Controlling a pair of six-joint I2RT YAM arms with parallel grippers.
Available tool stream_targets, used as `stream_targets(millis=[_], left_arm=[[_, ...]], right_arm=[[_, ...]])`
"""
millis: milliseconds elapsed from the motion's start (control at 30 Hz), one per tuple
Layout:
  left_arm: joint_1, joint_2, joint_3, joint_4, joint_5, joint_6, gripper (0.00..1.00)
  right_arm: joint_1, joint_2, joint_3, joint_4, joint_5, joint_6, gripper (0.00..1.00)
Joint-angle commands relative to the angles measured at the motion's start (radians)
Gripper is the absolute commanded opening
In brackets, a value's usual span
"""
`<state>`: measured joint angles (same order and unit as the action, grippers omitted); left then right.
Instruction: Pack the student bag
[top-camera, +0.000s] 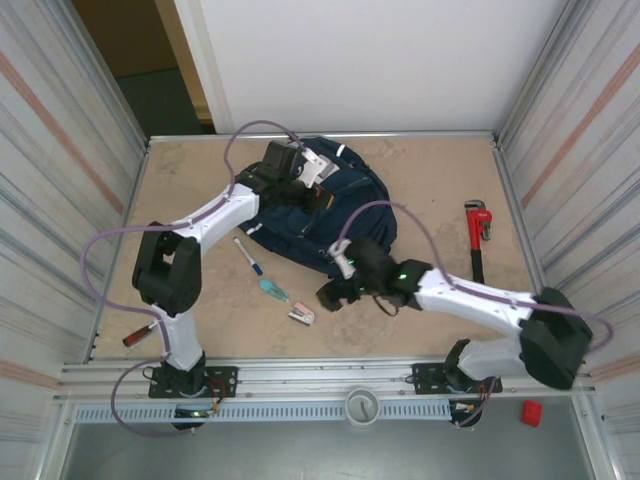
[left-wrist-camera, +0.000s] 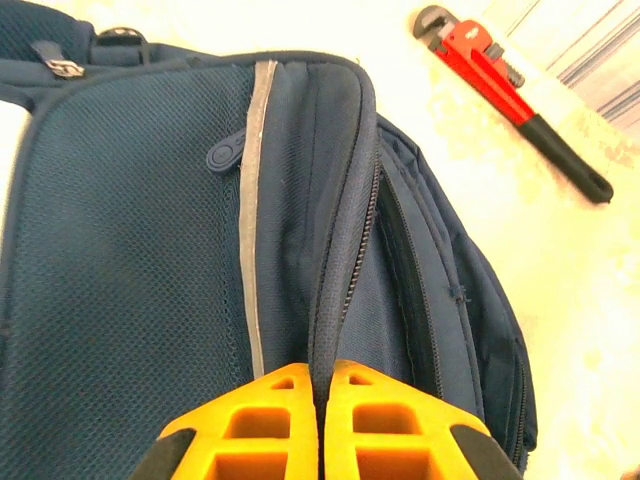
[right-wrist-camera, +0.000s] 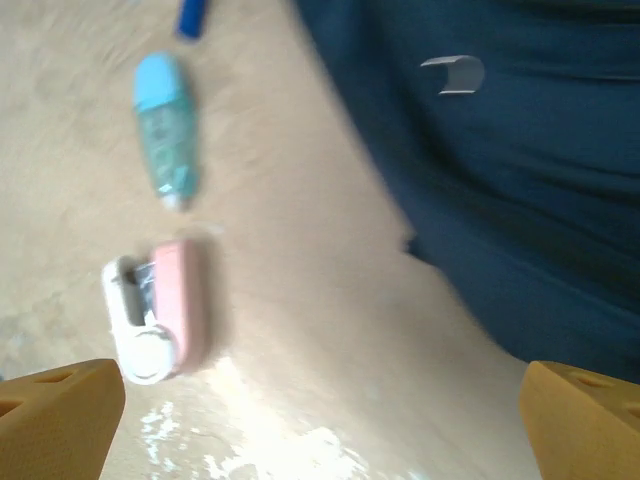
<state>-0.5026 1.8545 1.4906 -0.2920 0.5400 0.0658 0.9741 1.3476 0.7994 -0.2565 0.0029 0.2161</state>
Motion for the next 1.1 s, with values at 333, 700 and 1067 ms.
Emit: stream_targets(millis=[333,700,1067], left_arm=[[0.002,-0.061,-0.005,0.021,0.027,-0.021,0.00],[0.002,-0.078,0.005,0.017,0.017,-0.005,0.00],[0.004,-0.123,-0.007,0.071,0.047,-0.037,0.00]], right_arm=[[0.177,0.488,0.243,0.042,-0.030,-0.134,0.70],[0.118,0.300,0.166,-0.023,-0.029,-0.100,0.26],[-0.409,-0.037,0.061,0.252,-0.348,0.306,0.29]])
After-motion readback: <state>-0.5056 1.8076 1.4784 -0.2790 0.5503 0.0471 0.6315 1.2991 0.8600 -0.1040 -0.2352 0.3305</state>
